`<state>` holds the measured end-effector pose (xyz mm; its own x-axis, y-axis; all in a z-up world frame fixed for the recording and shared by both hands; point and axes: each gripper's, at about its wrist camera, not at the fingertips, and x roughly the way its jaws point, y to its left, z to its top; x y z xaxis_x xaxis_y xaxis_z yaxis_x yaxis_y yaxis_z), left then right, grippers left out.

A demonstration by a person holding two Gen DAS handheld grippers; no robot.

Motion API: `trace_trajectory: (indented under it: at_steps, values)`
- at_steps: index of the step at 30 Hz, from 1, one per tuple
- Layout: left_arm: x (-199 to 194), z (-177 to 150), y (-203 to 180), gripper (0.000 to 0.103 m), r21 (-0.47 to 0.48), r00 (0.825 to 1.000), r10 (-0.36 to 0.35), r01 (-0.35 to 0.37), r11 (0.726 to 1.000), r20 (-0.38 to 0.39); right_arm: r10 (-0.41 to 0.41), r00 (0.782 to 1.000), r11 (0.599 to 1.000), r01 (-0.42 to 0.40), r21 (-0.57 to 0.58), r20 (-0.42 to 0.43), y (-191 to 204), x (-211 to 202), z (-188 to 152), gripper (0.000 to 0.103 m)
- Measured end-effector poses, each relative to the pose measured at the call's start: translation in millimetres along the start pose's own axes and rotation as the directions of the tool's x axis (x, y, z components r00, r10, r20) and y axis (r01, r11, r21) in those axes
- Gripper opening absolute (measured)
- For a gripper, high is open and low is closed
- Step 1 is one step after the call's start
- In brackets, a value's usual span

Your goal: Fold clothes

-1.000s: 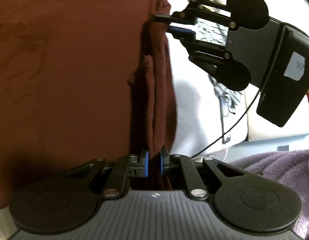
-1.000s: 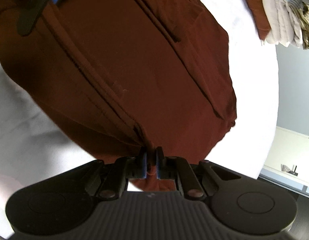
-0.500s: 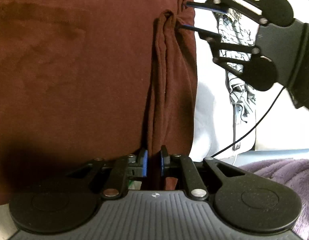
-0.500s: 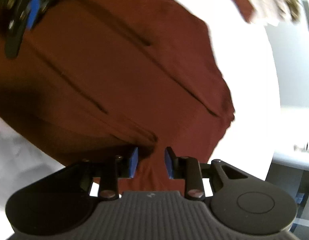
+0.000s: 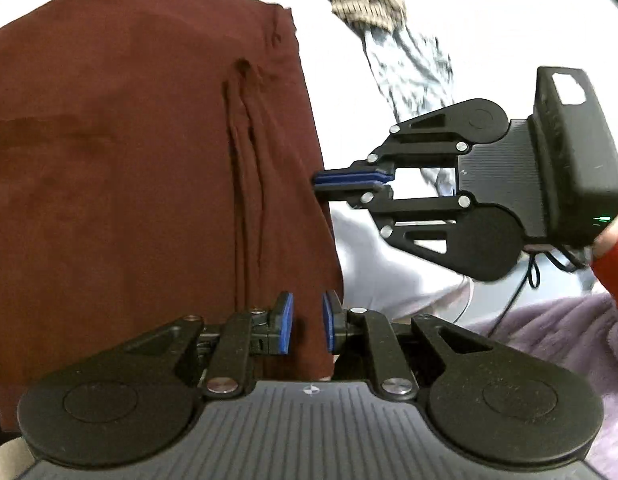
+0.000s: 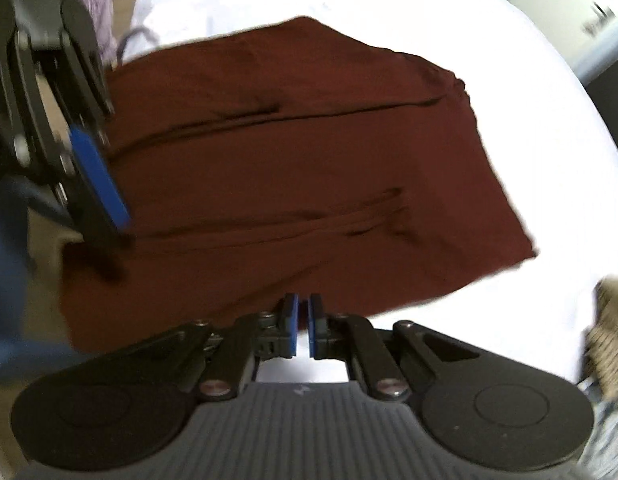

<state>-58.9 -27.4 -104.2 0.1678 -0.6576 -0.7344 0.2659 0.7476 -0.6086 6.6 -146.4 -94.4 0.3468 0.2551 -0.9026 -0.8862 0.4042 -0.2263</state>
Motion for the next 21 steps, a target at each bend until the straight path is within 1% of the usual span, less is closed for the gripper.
trace_trajectory:
  at_steps: [1, 3, 6, 8, 10, 11, 13, 15, 17, 18, 19, 20, 21]
  values:
    - [4, -2, -1, 0.013, 0.012, 1.0, 0.007, -0.006, 1.0, -0.018, 0.007, 1.0, 0.999, -0.008, 0.035, 0.019, 7, 0, -3, 0.006]
    - [12, -7, 2, 0.013, 0.018, 0.998, 0.028, -0.027, 0.999, -0.061, 0.009, 0.999, 0.997, -0.012, 0.07, 0.049, 23, 4, -6, 0.006]
    - [20, -14, 9, 0.012, 0.015, 0.988, 0.108, -0.107, 0.994, -0.112, -0.002, 0.997, 0.995, -0.006, 0.098, 0.076, 43, 10, -7, 0.006]
    - [21, -18, 12, 0.012, 0.005, 0.984, 0.119, -0.119, 0.993, -0.133, -0.014, 0.996, 0.993, 0.002, 0.12, 0.092, 52, 10, -6, 0.006]
    - [16, -23, 12, 0.012, 0.014, 0.981, 0.137, -0.136, 0.991, -0.134, -0.011, 0.995, 0.99, -0.003, 0.141, 0.097, 52, 4, -8, 0.006]
    - [12, -24, 9, 0.012, 0.036, 0.982, 0.141, -0.138, 0.99, -0.121, -0.011, 0.995, 0.988, -0.004, 0.153, 0.098, 52, 1, -9, 0.006]
    - [1, -26, 0, 0.012, 0.078, 0.989, 0.122, -0.116, 0.99, -0.082, -0.04, 0.995, 0.976, 0.02, 0.215, 0.087, 48, -10, -18, 0.007]
    - [-5, -24, -13, 0.012, 0.14, 0.994, 0.107, -0.103, 0.985, -0.017, -0.072, 0.994, 0.955, 0.045, 0.293, 0.08, 45, -23, -29, 0.008]
    - [-5, -21, -33, 0.013, 0.213, 0.991, 0.122, -0.13, 0.968, 0.049, -0.08, 0.995, 0.936, 0.054, 0.347, 0.059, 49, -32, -39, 0.009]
    - [-4, -21, -41, 0.017, 0.242, 0.987, 0.14, -0.154, 0.958, 0.076, -0.074, 0.996, 0.929, 0.054, 0.366, 0.042, 52, -30, -39, 0.009]
    - [-2, -21, -47, 0.02, 0.268, 0.983, 0.158, -0.179, 0.947, 0.098, -0.07, 0.997, 0.92, 0.058, 0.387, 0.017, 57, -30, -41, 0.012]
    - [2, -22, -51, 0.024, 0.291, 0.978, 0.18, -0.205, 0.934, 0.11, -0.07, 0.997, 0.91, 0.068, 0.409, -0.009, 62, -31, -43, 0.019]
    - [6, -21, -52, 0.024, 0.31, 0.974, 0.194, -0.221, 0.925, 0.115, -0.07, 0.997, 0.901, 0.071, 0.428, -0.019, 68, -32, -44, 0.028]
